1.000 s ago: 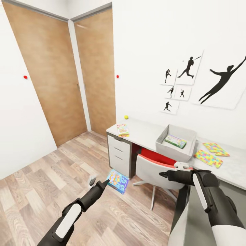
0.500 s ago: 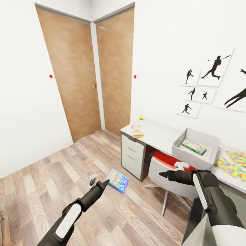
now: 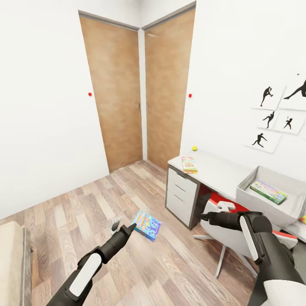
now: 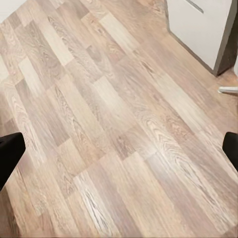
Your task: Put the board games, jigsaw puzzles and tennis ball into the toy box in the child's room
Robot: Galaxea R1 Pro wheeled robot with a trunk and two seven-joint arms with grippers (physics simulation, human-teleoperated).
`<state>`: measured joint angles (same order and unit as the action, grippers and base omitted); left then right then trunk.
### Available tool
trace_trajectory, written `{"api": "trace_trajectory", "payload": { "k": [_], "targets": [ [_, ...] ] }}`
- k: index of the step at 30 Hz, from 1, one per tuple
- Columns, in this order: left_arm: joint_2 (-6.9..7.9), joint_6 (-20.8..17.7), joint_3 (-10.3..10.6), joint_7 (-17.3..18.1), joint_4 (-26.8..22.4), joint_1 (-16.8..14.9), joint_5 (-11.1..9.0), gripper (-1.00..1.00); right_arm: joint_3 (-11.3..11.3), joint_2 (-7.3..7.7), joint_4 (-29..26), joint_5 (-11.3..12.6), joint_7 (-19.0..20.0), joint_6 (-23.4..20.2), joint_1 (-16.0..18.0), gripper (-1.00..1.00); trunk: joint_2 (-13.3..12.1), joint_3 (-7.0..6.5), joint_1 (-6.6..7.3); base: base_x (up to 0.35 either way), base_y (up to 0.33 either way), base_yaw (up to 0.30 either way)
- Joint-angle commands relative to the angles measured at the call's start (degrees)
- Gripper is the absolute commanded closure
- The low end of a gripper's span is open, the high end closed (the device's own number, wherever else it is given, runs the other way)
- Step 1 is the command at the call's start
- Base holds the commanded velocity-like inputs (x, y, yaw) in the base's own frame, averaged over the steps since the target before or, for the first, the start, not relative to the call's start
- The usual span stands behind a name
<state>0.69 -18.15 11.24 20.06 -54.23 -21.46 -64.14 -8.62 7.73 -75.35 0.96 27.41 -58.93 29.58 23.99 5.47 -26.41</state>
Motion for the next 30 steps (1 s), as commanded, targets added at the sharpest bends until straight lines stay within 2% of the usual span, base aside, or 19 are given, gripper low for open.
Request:
{"api": "trace_trajectory", "payload": {
  "k": [1, 30],
  "targets": [
    [0.03, -0.3, 0.1, 0.1, 0.0, -0.1, -0.7, 1.0, -0.1, 0.01, -0.1, 0.1, 0.1, -0.3, 0.0, -1.0, 0.1, 0.12, -0.03, 0.0, 0.0, 0.294],
    [0.01, -0.3, 0.1, 0.1, 0.0, -0.1, -0.7, 1.0, -0.3, 0.03, 0.0, 0.1, 0.1, -0.3, 0.1, -1.0, 0.1, 0.12, -0.03, 0.0, 0.0, 0.28]
  ]
}}
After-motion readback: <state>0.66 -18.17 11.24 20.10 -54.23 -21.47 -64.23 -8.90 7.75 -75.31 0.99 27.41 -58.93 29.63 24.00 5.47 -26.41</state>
